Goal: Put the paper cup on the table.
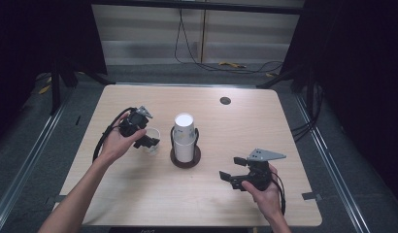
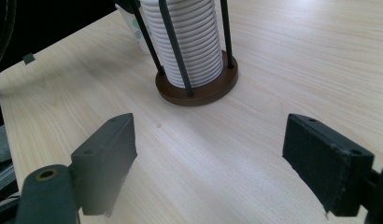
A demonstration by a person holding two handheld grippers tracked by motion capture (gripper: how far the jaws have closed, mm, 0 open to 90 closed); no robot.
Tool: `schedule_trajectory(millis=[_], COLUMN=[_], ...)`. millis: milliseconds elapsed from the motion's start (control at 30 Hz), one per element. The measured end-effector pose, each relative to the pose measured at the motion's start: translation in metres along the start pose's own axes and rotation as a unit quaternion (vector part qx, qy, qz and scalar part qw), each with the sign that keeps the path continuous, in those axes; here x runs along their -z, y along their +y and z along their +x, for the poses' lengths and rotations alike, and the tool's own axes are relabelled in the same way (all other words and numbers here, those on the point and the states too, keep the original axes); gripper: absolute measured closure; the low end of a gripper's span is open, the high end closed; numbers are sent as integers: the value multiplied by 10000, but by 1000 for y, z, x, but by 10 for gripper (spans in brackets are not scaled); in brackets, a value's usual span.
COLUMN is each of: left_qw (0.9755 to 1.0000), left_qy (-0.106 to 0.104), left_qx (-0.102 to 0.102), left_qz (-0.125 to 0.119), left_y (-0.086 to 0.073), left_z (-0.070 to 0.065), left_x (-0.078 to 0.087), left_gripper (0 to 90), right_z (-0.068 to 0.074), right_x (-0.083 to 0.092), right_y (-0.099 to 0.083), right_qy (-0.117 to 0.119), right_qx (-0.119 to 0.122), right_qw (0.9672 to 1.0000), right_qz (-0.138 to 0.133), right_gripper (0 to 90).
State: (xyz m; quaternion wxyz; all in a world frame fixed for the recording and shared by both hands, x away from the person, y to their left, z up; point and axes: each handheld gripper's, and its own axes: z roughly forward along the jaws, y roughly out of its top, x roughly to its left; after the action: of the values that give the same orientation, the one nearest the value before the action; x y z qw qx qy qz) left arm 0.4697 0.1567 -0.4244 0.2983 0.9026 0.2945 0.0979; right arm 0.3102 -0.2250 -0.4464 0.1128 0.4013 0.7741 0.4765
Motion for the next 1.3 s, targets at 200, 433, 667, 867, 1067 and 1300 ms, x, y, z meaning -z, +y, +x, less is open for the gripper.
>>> schedule_trajectory(millis=[200, 433, 667, 867, 1067, 1300], left_qw=[9998, 9983, 9952, 9906, 9885, 9883], left_qy=[-2, 43, -117, -93, -18, 174], left_qx=[46, -32, 220, 390, 292, 140], left_qz=[-171, -575, -943, -1304, -1483, -1507], left_y=[-1, 2, -3, -7, -11, -22], left_z=[0, -4, -4, -7, -16, -21], left_x=[0, 8, 14, 17, 22, 30], left_gripper=[169, 165, 164, 184, 183, 183], right_z=[0, 1, 0, 1, 2, 1], right_x=[0, 0, 0, 0, -1, 1], right_y=[0, 0, 0, 0, 0, -1], right_qy=[-10, -15, -25, -70, -101, -140], right_qx=[-15, -1, -19, 26, 78, 55], right_qw=[10000, 10000, 10000, 10000, 9999, 9999], right_qz=[15, -22, -30, 4, -9, -8], right_gripper=[169, 169, 169, 170, 172, 173])
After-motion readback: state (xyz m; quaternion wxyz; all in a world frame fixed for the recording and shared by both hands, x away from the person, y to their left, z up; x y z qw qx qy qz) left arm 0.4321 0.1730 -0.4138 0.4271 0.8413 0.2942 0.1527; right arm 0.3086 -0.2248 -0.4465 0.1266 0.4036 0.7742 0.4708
